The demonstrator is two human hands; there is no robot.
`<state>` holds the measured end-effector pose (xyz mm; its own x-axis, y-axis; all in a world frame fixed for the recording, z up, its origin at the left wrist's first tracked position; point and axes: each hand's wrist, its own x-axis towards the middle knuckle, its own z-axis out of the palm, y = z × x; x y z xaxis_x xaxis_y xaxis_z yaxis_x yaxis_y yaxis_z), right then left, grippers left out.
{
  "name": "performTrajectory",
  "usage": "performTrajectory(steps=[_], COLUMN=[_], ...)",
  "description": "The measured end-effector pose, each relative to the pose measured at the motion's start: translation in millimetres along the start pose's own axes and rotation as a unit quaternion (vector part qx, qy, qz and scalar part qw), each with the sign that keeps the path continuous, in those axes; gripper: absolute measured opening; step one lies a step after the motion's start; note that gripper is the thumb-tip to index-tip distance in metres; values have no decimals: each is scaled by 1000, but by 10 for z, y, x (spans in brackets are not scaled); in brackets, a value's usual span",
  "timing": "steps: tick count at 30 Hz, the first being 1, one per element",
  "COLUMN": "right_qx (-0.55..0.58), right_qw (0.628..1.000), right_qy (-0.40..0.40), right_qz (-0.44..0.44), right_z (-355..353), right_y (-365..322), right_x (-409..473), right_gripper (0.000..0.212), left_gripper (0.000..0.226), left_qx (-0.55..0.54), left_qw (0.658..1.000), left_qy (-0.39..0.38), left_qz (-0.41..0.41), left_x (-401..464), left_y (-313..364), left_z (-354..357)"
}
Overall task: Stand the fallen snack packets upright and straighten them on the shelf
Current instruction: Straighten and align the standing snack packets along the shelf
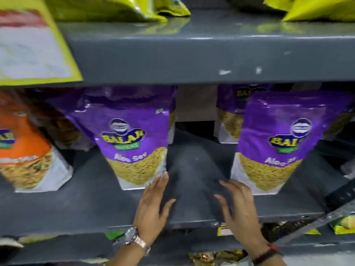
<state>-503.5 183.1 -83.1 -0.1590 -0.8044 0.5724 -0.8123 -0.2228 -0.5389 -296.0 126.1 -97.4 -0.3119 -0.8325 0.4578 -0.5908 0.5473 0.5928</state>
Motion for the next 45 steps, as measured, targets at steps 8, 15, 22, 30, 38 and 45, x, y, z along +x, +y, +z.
performTrajectory(steps=[8,15,22,30,38,45], right_qx=[86,82,58,54,57,60], right_qw=[960,956,966,962,962,965], right_qy=[-241,-246,-207,-197,-183,-179], right_qz=[112,141,144,183,192,185], right_z=[1182,1417,1203,1105,1114,1101], right_y=[-515,-603,-518,-495,-502,-511], right_x=[416,494,353,211,143,106], right_gripper=[88,62,59,65,61,60], left_gripper=[79,85,66,65,56,55], left_qx=[78,47,11,18,-17,-18], left_qw=[995,977,974,976,976,978], left_qy=[9,-149,-143,-132,-116,-107], left_qz=[-62,-146,-172,-173,-182,-178], left_x=[-86,261,196,89,52,11], left_y=[-1048,-1369,-1093,-1021,-1052,-1096], left_z=[-941,-781,-562,-568,-556,-529])
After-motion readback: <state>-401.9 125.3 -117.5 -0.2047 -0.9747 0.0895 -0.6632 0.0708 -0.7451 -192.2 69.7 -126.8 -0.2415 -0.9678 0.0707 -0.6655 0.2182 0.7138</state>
